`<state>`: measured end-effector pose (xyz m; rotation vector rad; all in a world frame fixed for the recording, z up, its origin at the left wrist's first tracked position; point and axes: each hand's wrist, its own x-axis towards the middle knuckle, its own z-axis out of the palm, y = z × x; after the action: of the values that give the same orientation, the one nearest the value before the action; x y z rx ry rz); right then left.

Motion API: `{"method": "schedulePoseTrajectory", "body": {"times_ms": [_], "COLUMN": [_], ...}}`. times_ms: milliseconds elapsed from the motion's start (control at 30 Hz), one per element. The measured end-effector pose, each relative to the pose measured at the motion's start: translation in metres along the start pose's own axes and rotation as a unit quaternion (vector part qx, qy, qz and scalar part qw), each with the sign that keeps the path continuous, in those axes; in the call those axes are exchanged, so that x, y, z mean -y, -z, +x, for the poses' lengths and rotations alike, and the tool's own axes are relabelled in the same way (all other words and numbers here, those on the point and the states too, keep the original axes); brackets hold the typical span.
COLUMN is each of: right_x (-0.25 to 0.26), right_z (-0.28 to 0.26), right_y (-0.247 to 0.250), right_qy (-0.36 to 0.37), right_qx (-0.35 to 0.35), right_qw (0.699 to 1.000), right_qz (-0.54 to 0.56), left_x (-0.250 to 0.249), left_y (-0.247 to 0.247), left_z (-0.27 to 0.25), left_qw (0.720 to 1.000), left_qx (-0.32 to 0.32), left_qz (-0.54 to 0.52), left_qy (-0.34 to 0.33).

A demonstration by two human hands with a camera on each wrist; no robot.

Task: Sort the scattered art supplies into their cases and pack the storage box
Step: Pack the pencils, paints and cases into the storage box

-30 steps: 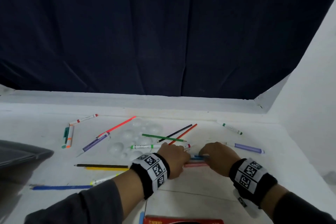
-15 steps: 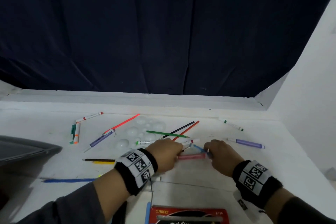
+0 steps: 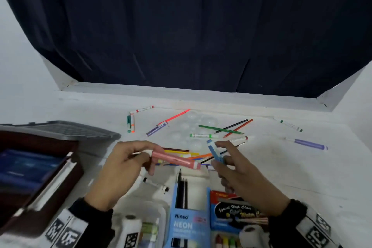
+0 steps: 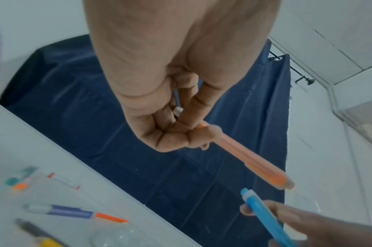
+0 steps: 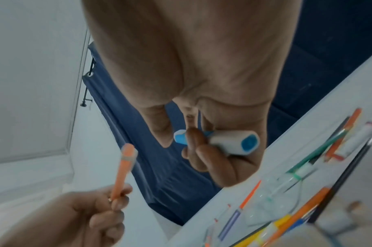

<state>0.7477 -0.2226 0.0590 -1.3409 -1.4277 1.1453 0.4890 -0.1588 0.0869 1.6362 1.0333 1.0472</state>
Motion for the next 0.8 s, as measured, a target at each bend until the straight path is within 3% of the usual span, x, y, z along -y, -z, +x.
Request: {"method": "schedulePoseTrajectory", "body": {"times_ms": [167,400,633,800], "right_x": [0.009,0.006,0.001,0.018], "right_z": [-0.006,-0.004,-0.005,-0.002], "right_y": [-0.06,-0.121,-0.156,-0.161], "right_qy": [-0.025,-0.067,-0.087,-0.054], "right_qx": [0.045,0.053,-0.03,-0.066], "right_qw": [0.998,0.994,0.989,0.992], "right_qz": [0.044,0.069,0.114,0.093], "left_x": [0.032,0.062,0.091,0.089], "left_y": [0.037,0.079,0.102,0.114], "left_z": [-0.041,-0.073,-0.085,-0.088], "left_qw": [0.997,0.988,0.992,0.997], "left_qx": [-0.054,-0.065,-0.008,0.039], "left_qz": [-0.022,-0.067,-0.037,-0.033], "left_qy": [0.052,0.127,0.118,0.066]}}
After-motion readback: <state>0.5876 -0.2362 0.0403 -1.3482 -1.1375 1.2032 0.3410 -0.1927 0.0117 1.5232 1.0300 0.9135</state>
